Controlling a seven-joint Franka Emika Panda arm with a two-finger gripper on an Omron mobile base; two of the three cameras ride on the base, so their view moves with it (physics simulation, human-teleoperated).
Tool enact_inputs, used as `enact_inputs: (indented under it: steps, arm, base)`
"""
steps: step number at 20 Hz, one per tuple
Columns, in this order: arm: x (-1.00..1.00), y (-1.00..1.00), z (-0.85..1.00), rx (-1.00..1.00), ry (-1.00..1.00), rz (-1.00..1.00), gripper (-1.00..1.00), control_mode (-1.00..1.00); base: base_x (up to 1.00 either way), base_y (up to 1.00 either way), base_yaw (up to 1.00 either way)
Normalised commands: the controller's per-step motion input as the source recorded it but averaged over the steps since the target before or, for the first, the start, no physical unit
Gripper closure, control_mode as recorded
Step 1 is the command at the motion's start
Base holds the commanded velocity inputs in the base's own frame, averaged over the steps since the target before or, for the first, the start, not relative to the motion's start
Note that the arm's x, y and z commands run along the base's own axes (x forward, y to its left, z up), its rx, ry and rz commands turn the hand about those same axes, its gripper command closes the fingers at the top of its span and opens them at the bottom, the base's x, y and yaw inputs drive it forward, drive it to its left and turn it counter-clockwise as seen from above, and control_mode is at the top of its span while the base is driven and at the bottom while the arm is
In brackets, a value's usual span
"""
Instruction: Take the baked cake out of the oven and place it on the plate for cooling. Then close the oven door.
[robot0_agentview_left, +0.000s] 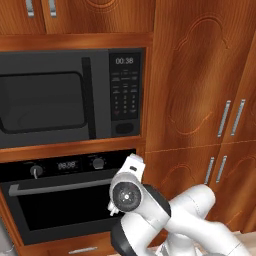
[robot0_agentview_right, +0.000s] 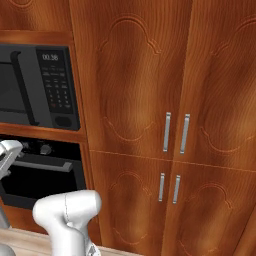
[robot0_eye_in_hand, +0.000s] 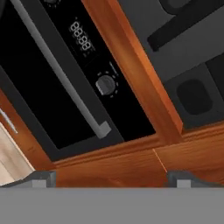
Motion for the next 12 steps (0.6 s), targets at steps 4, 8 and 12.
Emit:
enact_inputs:
  steps: [4,8,12]
  arm:
    - [0.27,0.24,-0.28,-0.01,-0.02,0.21,-1.0,-1.0]
    - [0.3,0.4,-0.37,-0.01,-0.04,0.11,-1.0,-1.0]
    - [0.27,0.52,-0.38,-0.1,-0.01,-0.06,-1.0,-1.0]
  base:
    - [0.0,0.0,0.0]
    - [0.0,0.0,0.0]
    - [0.0,0.0,0.0]
